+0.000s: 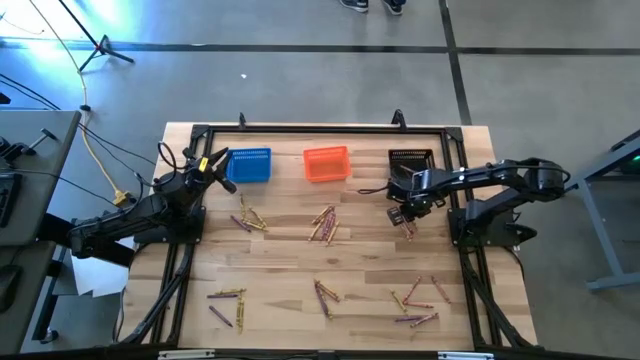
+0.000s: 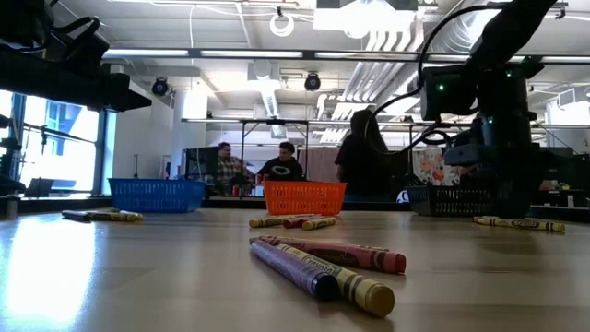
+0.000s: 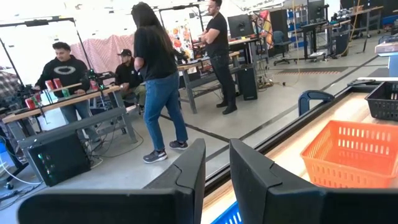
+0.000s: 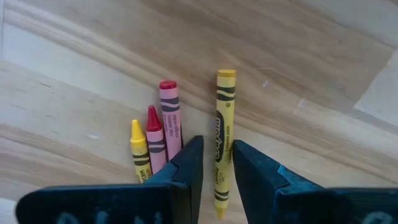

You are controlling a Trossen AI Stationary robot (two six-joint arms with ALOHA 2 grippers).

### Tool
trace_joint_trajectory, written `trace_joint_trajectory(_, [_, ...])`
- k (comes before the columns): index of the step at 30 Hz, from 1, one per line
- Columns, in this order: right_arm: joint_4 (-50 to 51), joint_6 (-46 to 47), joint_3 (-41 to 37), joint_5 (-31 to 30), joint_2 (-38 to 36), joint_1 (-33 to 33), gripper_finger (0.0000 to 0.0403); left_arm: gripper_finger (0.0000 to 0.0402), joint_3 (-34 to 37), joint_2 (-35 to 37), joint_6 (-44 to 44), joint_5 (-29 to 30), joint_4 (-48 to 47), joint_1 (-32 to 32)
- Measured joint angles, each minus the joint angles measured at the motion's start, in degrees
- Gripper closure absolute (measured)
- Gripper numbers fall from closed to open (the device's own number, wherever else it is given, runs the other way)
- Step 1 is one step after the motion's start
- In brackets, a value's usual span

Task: Sort crayons
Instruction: Put the yellow crayon into the orange bin

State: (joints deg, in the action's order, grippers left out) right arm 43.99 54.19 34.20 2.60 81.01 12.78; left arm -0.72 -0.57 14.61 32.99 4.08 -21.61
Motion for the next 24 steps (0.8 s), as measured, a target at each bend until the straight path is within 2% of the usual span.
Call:
trace_joint_trajectory(4, [-0.3,-0.1,-0.1,0.4,0.0,0.4,0.0341,0.0342,0.0,0.0,0.0,0.0,0.0,0.0])
trace_joint_trajectory(9, [-0.7,-0.4,-0.2,1.1,0.1,1.4,0.0392,0.0342,0.0,0.0,0.0,0.0,0.0,0.0])
trace_joint_trajectory(16, [2.6,-2.1,2.1,2.0,-0.5,3.1,0.0391,0.0342,0.0,0.0,0.0,0.0,0.0,0.0])
trace_joint_trajectory(24, [11.8,-3.2,10.8,0.7,-4.6,3.7,0.0393,0.0342,0.0,0.0,0.0,0.1,0.0,0.0])
